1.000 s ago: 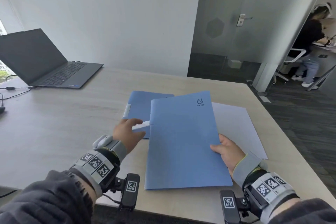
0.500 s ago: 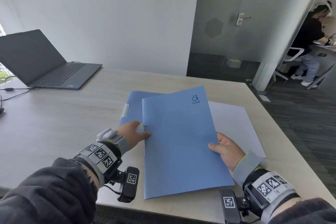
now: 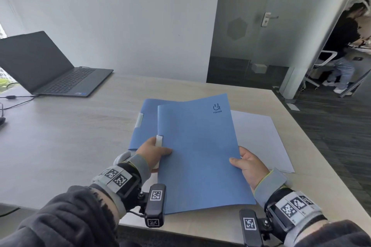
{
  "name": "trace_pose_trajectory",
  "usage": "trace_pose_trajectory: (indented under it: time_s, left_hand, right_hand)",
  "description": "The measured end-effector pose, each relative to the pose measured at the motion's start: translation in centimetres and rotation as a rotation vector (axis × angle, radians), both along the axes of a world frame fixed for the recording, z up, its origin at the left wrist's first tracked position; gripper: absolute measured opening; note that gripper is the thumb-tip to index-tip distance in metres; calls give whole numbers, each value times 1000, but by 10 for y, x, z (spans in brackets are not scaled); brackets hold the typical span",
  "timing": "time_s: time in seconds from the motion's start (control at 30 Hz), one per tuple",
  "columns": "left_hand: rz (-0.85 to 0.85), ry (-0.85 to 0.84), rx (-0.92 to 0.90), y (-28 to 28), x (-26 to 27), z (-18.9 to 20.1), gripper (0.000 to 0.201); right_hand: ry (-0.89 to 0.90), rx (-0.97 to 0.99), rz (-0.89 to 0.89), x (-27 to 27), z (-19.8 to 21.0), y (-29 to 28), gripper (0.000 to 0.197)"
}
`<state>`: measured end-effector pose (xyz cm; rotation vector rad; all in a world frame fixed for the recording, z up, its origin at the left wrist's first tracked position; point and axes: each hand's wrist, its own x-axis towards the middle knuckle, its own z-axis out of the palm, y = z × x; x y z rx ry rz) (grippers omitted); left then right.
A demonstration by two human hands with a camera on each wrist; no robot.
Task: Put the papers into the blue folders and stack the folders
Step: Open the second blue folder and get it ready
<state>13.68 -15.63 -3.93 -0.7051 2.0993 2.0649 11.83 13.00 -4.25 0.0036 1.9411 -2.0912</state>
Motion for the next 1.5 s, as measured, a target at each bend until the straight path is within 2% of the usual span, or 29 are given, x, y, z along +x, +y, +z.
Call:
trace_pose_trajectory:
  time_s: [0.2,0.43,0.53,0.6,0.67,0.73,0.8,0.9,1.13,1.2,1.3,1.4,1.47,1.5]
  left_hand:
    - [77,40,133,6,-2,-18,42]
    - [57,44,78,5,-6,-17,43]
    - [-18,29,-126,-1,-6,-6,53]
    - [-28,49,-343,-11,-5,2,48]
    - [30,47,-549,-28,-10,4,55]
    - [127,-21,-617,-44,-15,8,66]
    - [203,-96,-601,-56,-21,9,74]
    - [199,-154,-567,-63,-29,10,81]
    - [262,-128,-376,-66,-51,14,79]
    - [261,-160,-347,-66,-52,13,72]
    - [240,-183,-280,-63,-51,8,46]
    - [209,-127,-147,-57,-46,5,20]
    - [177,-80,-113,-57,-44,2,20]
    - [180,-56,-143,-63,-48,-5,29]
  right_hand:
    - [-22,-43,-19,1,-11,-6,35]
    - [-25,-23,-17,2,-12,-7,34]
    - [-38,-25,-18,0,-14,-6,34]
    - [-45,4,-37,-1,-15,-4,35]
    - [-60,59,-53,-4,-16,-4,34]
    - [-72,131,-41,-5,-13,-8,35]
    - [-76,212,-28,-7,-12,-13,36]
    - [-69,342,-19,-9,-13,-19,33]
    - [-58,496,-5,-8,-5,-23,34]
    - [-60,510,-2,-7,-4,-23,35]
    - [-66,519,2,-6,-2,-23,36]
    - [-75,526,10,-6,-1,-24,36]
    - [-91,531,19,-6,0,-25,36]
    - [-98,532,19,-6,1,-24,36]
